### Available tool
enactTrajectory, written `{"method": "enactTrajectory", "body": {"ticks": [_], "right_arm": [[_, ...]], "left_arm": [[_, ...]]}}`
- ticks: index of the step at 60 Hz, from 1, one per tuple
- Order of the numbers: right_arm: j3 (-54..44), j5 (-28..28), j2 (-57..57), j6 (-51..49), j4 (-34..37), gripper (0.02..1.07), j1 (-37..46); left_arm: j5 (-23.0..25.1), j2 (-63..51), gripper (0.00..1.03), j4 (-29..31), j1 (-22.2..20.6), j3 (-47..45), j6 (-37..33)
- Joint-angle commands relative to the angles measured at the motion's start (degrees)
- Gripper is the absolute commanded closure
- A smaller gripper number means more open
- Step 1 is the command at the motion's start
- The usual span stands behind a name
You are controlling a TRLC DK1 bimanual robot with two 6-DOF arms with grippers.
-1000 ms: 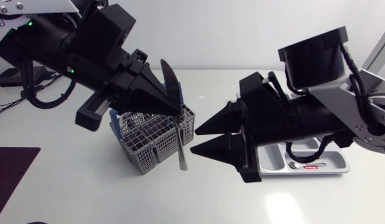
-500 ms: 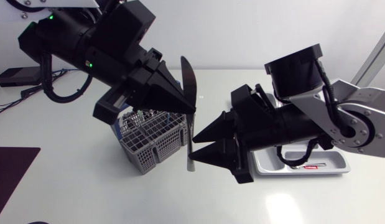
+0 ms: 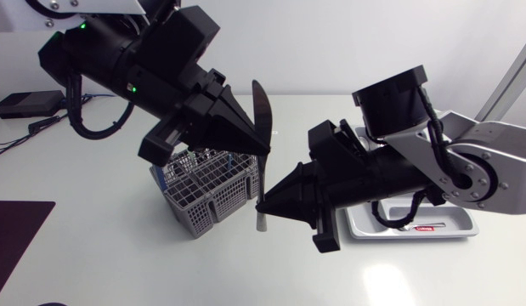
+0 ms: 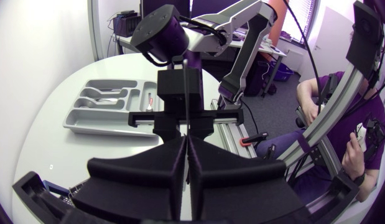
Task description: Unload the cutlery basket into the drawer organizer.
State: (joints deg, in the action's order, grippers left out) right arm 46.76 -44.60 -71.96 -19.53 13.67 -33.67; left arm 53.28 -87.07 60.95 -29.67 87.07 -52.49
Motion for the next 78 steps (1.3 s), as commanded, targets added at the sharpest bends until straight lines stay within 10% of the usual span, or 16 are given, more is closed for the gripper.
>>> {"method": "enactTrajectory", "body": {"ticks": [1,15,28,48,78], "right_arm": [[-0.2,0.1,-1.1,1.2,0.2,1.02,-0.2],[-0.3,0.3,0.0,1.2,1.6,1.02,-0.2],[-0.9,1.3,1.0,1.2,3.1,1.02,0.3],[-0.4,2.7,3.4,-6.6,12.1,1.02,16.0],[17.4,12.7,-16.9,-17.8,22.3,1.02,49.1]], "left_arm": [[1.2,-0.4,1.00,0.2,0.4,2.1,0.5],[1.2,-0.2,0.91,0.2,0.6,2.7,0.9],[1.1,-0.4,0.03,0.2,2.4,4.7,2.0],[-3.7,-1.4,0.04,-0.6,10.2,7.5,4.1],[-29.4,3.1,0.04,-19.4,8.9,-11.2,8.0]]}}
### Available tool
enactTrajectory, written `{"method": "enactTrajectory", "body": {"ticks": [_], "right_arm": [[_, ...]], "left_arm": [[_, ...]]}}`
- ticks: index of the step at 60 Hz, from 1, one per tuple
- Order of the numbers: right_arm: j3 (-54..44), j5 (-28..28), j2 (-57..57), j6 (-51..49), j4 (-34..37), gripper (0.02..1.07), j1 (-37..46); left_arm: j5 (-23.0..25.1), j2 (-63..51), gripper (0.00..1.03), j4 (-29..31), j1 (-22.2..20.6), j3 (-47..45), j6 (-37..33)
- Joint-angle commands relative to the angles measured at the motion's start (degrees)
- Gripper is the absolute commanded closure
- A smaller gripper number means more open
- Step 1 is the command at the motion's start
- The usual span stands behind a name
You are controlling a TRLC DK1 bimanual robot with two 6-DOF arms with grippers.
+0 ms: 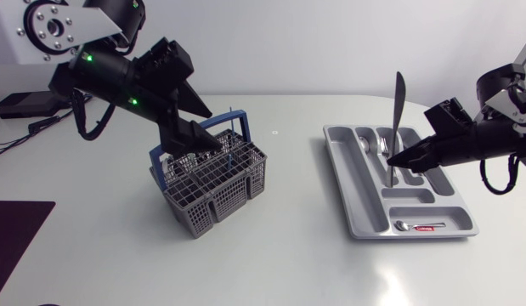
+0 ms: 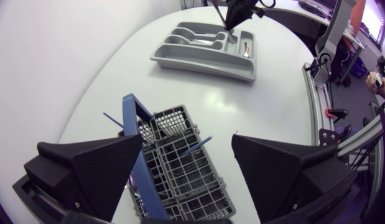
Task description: Unload the cutlery basket into the drawer organizer.
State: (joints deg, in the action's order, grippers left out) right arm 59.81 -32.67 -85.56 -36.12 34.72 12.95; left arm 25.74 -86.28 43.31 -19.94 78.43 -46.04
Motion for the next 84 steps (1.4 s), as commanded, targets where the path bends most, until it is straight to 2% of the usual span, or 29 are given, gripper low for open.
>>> {"method": "enactTrajectory", "body": {"ticks": [1,18,26,40,66,84], "right_arm": [[5.4,1.0,-4.1,-1.2,1.6,1.02,3.0],[16.7,8.1,-16.5,2.5,3.3,1.02,9.8],[19.6,11.9,-21.1,3.9,3.4,1.02,11.2],[23.2,16.6,-26.0,5.3,4.5,1.02,12.9],[27.3,19.1,-35.1,8.3,4.8,1.02,12.3],[28.0,21.1,-37.5,8.8,4.8,1.02,12.1]], "left_arm": [[-2.4,2.5,0.04,-2.4,-1.0,-3.0,1.9],[-10.1,4.8,0.04,-10.0,-2.2,-9.2,4.0],[-11.1,5.7,0.04,-12.1,-2.2,-11.5,4.0],[-11.3,6.3,0.04,-13.9,-1.6,-14.0,3.9],[-11.5,7.1,0.04,-16.4,-1.5,-17.3,3.9],[-12.1,9.3,0.04,-18.6,-1.5,-20.2,3.6]]}}
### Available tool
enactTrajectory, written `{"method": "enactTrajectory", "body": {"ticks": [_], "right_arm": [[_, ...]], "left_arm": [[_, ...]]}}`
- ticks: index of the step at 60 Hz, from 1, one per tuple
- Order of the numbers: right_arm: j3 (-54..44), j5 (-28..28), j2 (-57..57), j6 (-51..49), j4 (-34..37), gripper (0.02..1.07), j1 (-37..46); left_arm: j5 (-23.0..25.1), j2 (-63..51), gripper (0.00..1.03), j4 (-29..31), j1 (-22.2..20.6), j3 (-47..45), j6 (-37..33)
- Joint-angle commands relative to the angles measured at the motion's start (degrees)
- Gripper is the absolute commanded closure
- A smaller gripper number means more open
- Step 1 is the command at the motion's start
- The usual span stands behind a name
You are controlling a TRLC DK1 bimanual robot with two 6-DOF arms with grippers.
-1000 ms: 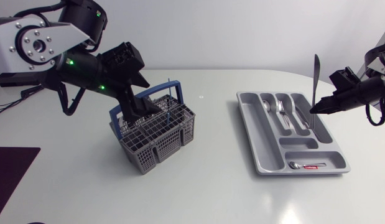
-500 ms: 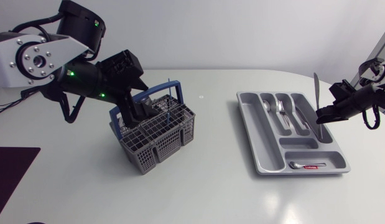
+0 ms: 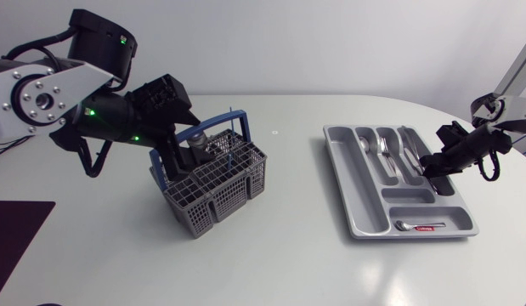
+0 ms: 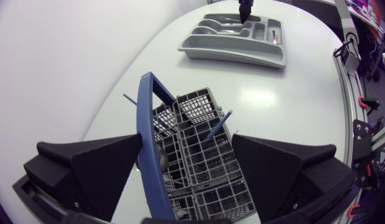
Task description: Unload the cutlery basket into the drawer organizer.
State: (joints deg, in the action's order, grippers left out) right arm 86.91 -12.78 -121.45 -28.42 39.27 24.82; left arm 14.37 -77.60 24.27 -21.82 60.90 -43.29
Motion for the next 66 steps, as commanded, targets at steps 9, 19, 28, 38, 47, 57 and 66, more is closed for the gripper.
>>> {"method": "enactTrajectory", "body": {"ticks": [9,19,28,38,47,57,66], "right_arm": [[-0.3,1.3,-1.1,0.6,0.2,1.00,1.3],[-2.9,0.8,2.8,0.0,-0.2,0.34,1.5],[-7.5,0.1,10.1,-0.8,-1.7,0.12,1.5],[-13.6,-5.1,19.6,-3.0,-2.8,0.11,0.5],[-19.5,-8.8,26.9,-4.2,-3.7,0.11,-2.1],[-24.7,-9.3,32.0,-3.6,-5.6,0.11,-6.1],[-26.8,-9.0,33.5,-3.2,-6.0,0.11,-8.1]], "left_arm": [[-1.5,0.9,0.04,-0.8,-0.1,-4.0,0.8],[-2.4,0.9,0.04,-2.7,-0.4,-5.1,0.4],[-2.5,1.8,0.04,-3.9,-0.7,-6.4,-0.5],[-2.7,3.5,0.04,-8.5,-1.4,-10.1,-1.9],[-2.4,4.6,0.04,-13.4,-2.0,-12.6,-4.3],[2.9,3.8,0.04,-13.5,-1.9,-12.1,-4.5],[2.9,5.6,0.04,-15.3,0.2,-11.5,-4.8]]}}
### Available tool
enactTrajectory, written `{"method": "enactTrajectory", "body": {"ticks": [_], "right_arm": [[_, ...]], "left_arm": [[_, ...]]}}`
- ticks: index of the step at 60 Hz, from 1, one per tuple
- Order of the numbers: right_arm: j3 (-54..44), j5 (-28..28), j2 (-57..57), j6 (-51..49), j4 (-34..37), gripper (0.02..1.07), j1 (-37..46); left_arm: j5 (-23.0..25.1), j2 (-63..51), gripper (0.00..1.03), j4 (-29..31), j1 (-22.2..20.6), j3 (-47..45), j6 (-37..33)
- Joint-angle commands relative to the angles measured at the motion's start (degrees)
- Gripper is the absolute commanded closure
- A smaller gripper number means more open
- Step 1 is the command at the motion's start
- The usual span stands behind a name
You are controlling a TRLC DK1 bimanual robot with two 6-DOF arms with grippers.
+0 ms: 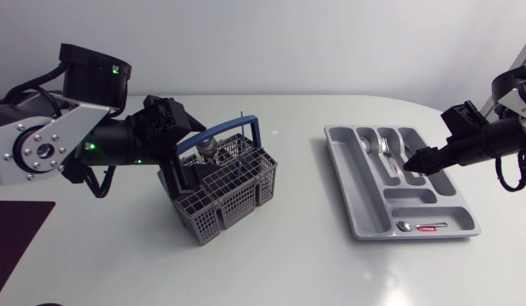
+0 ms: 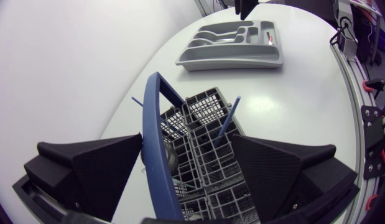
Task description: Unload the cutlery basket into the drawer organizer.
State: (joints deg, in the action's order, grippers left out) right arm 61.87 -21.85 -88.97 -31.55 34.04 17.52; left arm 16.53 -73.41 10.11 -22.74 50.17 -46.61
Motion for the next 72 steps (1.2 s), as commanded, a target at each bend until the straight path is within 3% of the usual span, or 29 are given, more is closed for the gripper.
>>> {"method": "enactTrajectory", "body": {"ticks": [1,14,23,32,49,60,66,72], "right_arm": [[-1.9,0.1,1.1,-0.1,-0.7,0.11,-0.9],[-2.9,0.4,1.1,0.4,-1.3,0.11,-2.5],[-4.1,0.8,1.3,0.6,-2.1,0.11,-3.7],[-5.5,0.8,1.9,0.7,-2.8,0.11,-4.6],[-7.2,1.1,2.5,1.6,-3.7,0.11,-6.2],[-8.4,1.5,2.9,2.7,-5.0,0.11,-8.6],[-8.5,1.8,3.1,3.2,-5.1,0.11,-9.3],[-8.6,2.2,3.1,3.5,-5.6,0.11,-10.1]], "left_arm": [[0.7,1.7,0.04,-1.2,1.4,-0.7,-1.7],[0.3,7.8,0.04,-1.1,3.0,0.4,-1.8],[-1.5,13.6,0.05,2.8,-3.0,-1.3,0.6],[-1.6,14.9,0.07,3.1,-6.6,-4.6,2.3],[-1.6,10.2,0.12,-5.1,-9.2,-11.3,2.9],[-1.6,5.0,0.30,-11.7,-9.8,-11.9,2.4],[-1.6,1.9,0.32,-14.9,-9.8,-11.5,2.1],[-1.8,-0.8,0.44,-17.3,-10.0,-11.0,2.0]]}}
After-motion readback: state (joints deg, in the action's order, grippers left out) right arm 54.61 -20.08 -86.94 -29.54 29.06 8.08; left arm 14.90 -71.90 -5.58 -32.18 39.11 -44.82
